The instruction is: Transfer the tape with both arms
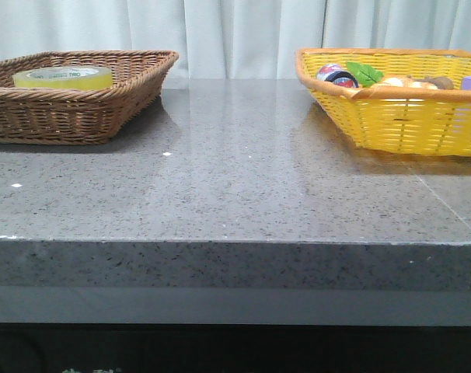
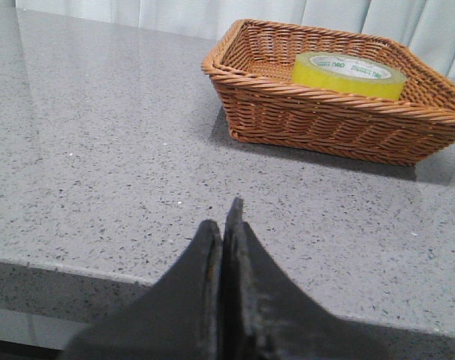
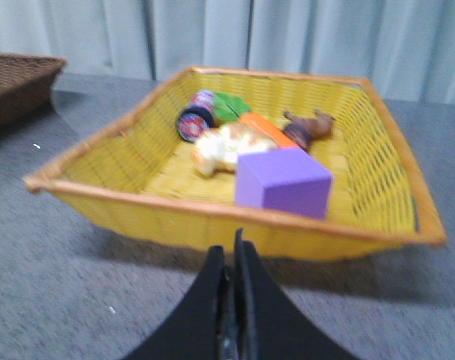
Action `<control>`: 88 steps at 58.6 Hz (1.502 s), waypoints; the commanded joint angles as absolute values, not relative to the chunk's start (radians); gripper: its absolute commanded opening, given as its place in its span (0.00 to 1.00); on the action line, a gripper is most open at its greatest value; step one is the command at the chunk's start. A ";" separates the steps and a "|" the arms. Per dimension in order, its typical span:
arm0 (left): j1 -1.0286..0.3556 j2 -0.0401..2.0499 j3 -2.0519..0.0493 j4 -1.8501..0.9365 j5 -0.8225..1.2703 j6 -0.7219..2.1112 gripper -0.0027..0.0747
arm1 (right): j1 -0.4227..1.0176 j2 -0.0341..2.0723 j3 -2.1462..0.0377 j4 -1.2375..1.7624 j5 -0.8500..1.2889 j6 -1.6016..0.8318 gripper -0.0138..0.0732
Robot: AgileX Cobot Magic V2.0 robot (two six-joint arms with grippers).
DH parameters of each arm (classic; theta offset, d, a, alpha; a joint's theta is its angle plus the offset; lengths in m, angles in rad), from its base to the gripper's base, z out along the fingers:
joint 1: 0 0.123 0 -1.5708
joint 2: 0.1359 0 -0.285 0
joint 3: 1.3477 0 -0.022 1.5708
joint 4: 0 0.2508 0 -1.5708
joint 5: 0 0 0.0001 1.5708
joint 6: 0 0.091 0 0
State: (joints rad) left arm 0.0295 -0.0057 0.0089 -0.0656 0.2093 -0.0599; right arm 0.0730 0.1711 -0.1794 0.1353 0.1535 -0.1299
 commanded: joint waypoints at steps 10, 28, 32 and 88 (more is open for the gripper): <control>0.031 -0.025 0.047 -0.069 0.121 -0.063 0.01 | 0.010 -0.028 -0.037 0.126 0.064 -0.140 0.08; 0.031 -0.025 0.047 -0.069 0.121 -0.063 0.01 | 0.011 -0.037 0.002 0.178 0.077 -0.140 0.08; 0.031 -0.025 0.047 -0.069 0.121 -0.063 0.01 | 0.011 -0.037 0.002 0.178 0.077 -0.140 0.08; 0.031 -0.025 0.047 -0.069 0.121 -0.063 0.01 | 0.011 -0.037 0.002 0.178 0.077 -0.140 0.08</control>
State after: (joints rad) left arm 0.0295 -0.0057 0.0089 -0.0656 0.2093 -0.0599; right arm 0.0138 -0.0100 0.0277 0.1765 0.1526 -0.1299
